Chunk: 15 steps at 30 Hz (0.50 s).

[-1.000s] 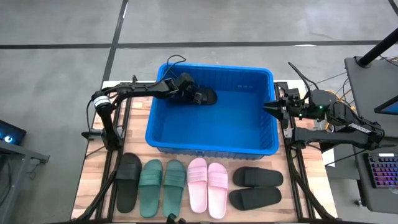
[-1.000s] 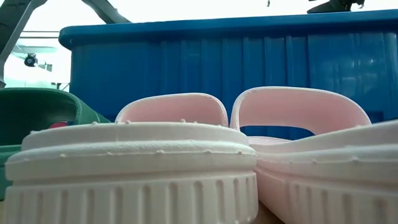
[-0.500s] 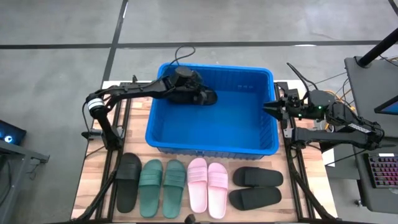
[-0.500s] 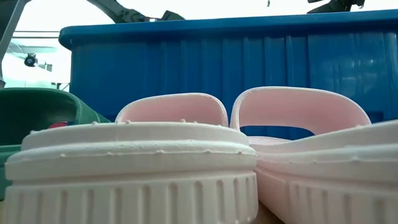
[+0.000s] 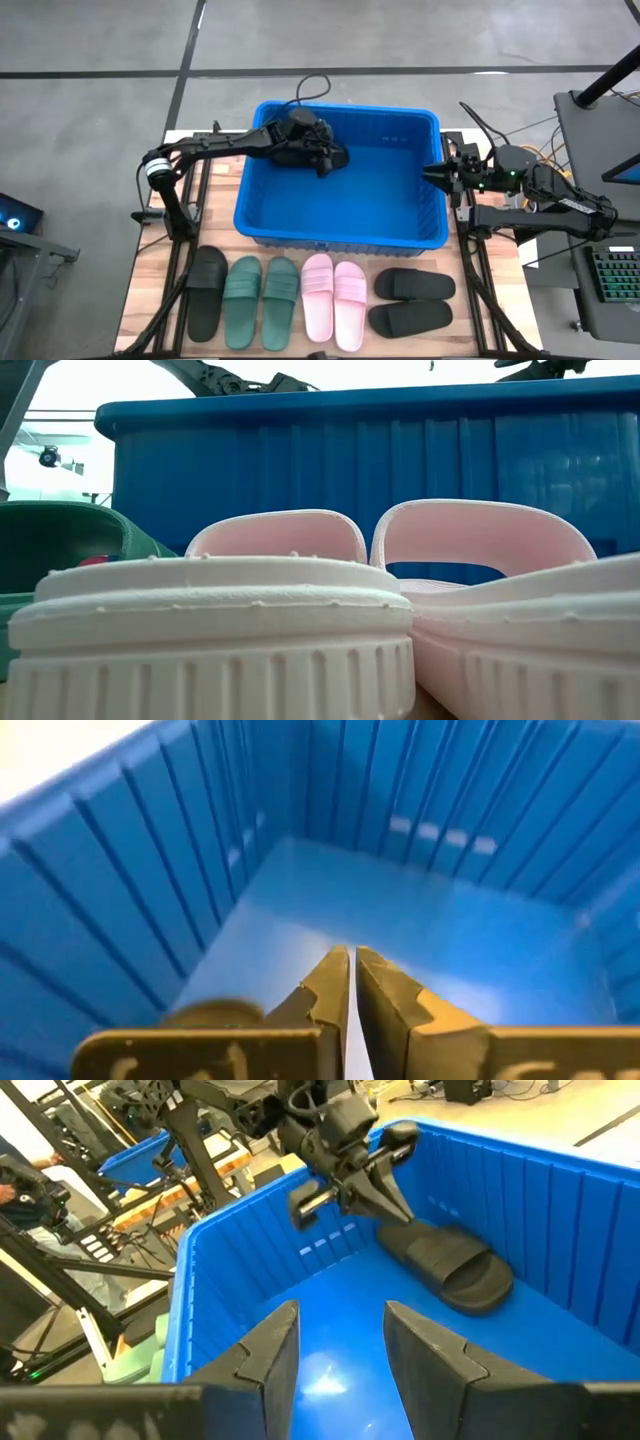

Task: Pick and place slides into bin
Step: Put the black slipper into the blue bin

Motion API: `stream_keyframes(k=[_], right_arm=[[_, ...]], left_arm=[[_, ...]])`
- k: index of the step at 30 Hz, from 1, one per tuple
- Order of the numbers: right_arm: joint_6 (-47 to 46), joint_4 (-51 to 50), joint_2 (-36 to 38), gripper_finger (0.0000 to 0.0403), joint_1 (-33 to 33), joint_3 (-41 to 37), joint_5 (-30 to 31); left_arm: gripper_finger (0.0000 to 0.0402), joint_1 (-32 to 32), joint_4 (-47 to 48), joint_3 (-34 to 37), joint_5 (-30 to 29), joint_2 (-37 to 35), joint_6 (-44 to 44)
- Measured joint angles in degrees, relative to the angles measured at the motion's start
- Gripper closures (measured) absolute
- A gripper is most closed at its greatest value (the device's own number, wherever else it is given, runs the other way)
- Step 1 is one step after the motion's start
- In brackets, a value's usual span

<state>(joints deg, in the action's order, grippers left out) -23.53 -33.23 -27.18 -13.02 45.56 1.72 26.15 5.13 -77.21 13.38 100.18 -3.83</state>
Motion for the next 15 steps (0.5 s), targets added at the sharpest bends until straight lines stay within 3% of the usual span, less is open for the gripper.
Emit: stream_keyframes(k=[9, 15], right_arm=[[0.03, 0.00, 0.02, 0.0264, -0.01, -0.04, 1.40], [0.02, 0.00, 0.02, 0.0264, -0.01, -0.23, 1.40]], left_arm=[[0.0401, -0.04, 13.13, 0.74, -0.69, 0.00, -5.57], [0.0401, -0.09, 21.59, 1.77, -6.17, 0.00, -14.95]])
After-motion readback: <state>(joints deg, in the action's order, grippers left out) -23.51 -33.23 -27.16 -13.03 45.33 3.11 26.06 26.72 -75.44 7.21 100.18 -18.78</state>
